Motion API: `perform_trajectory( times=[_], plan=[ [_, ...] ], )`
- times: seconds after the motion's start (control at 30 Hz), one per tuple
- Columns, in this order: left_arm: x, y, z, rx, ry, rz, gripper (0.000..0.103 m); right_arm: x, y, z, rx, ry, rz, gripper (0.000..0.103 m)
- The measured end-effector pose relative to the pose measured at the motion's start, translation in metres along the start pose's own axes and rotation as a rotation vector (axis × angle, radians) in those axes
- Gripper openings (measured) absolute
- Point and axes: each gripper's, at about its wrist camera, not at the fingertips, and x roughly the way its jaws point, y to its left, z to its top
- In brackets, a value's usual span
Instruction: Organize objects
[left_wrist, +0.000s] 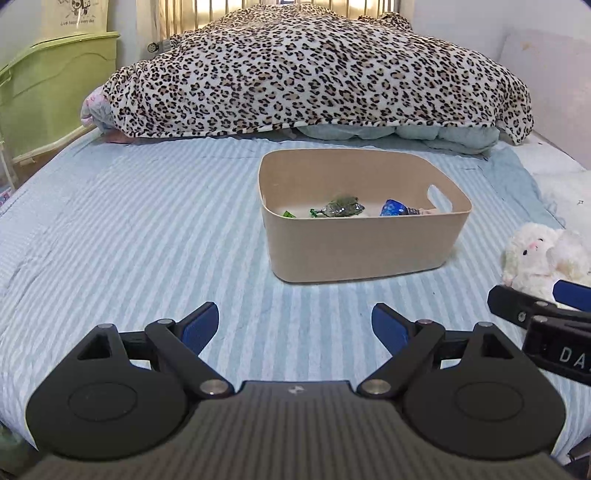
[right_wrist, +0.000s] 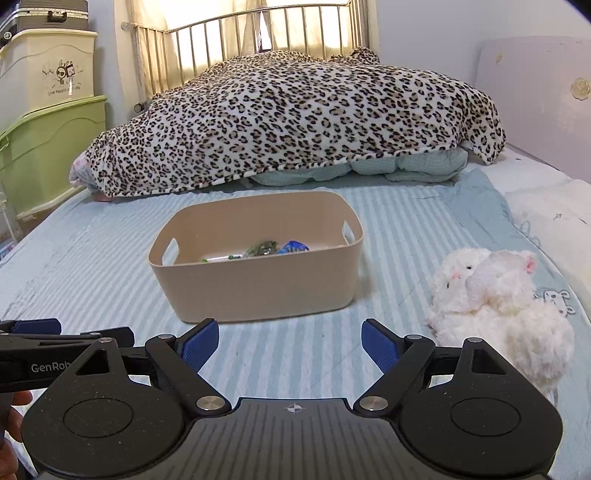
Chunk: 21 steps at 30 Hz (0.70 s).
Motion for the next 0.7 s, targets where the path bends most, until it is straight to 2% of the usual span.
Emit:
perform_trajectory(
  times=[0.7],
  plan=[
    [-0.024, 0.000, -0.017, 0.011, 0.016, -0.002, 0.090, -0.023, 0.004, -0.022, -0.016, 0.011, 0.002, 0.084]
  ],
)
